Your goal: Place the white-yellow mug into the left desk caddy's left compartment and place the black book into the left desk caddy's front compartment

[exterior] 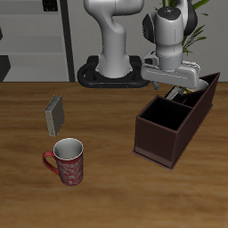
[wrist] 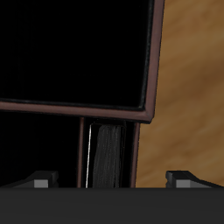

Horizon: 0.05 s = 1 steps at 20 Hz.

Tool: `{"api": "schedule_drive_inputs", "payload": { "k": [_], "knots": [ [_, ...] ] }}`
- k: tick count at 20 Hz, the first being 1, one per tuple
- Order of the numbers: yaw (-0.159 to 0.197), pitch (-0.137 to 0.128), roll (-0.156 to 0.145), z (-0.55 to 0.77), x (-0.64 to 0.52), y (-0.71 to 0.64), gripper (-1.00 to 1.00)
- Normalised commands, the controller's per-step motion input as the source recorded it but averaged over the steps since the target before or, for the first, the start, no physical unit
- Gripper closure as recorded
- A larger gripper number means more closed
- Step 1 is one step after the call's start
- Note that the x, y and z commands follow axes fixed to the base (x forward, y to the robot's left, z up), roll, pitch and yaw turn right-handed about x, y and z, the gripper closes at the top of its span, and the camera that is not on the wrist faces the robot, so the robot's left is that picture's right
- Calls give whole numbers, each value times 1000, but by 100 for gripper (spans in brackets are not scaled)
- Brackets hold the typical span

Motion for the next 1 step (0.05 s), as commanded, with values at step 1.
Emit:
{"api": "schedule_drive_inputs", "payload": {
  "k": [1],
  "knots": [
    [-19, -10, 37, 80, -187, 63, -100]
  ]
}}
